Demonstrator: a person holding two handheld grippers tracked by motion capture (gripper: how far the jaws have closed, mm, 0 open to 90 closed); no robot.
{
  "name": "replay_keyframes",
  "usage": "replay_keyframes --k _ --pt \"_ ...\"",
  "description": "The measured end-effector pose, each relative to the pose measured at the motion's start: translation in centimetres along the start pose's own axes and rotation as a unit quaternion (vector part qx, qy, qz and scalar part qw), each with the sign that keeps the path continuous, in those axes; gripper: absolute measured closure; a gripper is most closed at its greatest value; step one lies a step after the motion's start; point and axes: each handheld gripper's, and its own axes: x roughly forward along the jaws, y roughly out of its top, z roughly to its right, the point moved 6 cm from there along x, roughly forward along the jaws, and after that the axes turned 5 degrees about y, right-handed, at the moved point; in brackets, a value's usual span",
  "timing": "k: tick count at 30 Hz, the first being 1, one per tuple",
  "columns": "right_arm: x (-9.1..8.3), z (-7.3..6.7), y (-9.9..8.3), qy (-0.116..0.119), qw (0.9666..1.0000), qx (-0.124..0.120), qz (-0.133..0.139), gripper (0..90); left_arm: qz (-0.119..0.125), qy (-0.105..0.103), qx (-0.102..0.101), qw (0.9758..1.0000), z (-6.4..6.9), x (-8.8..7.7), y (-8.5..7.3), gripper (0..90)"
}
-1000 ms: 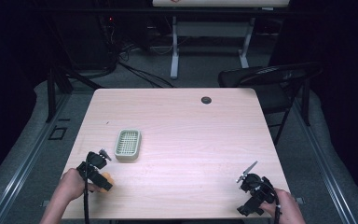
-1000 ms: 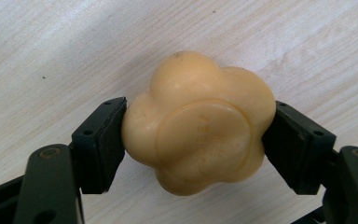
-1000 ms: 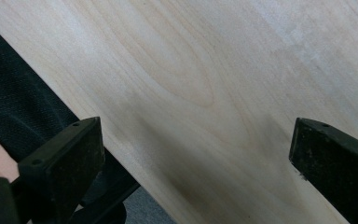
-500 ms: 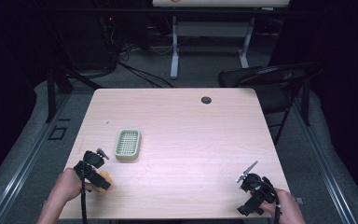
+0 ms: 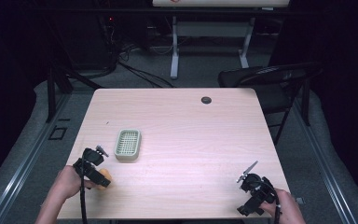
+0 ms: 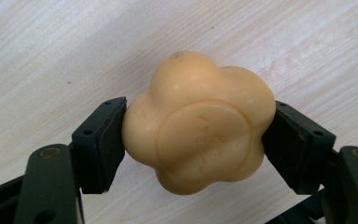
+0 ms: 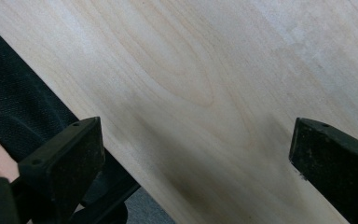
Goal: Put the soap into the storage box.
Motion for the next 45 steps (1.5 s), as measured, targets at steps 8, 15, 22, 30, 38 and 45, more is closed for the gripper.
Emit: replay_keyframes --k 8,15,22,30,38,45 --pt "0.0 0.2 0.0 -0.002 1.0 -0.004 -0.008 2.8 0.001 0.004 0.003 1.0 -0.3 -0.2 0.6 26.5" --pt "0.0 0.1 -0.1 -0.002 1.0 0.001 -0.002 2.8 -0.001 0.007 0.012 0.9999 -0.2 -0.3 1.2 26.5" --pt "0.0 0.1 0.0 -0.004 1.0 0.004 0.0 2.8 0.001 0.008 0.015 0.9999 -0.2 -0.5 2.1 26.5" --pt "-0.2 0.3 -0.1 -0.009 0.9999 0.006 -0.003 2.9 0.0 0.007 0.026 0.9996 0.0 -0.8 3.4 26.5" --pt "-0.2 0.3 -0.1 -0.009 0.9999 0.005 -0.001 2.9 0.003 0.006 0.031 0.9995 0.1 -1.1 4.5 26.5" --pt "-0.2 0.3 -0.1 -0.009 1.0 0.003 -0.001 2.9 0.002 0.012 0.037 0.9992 -0.2 -1.9 5.4 26.5"
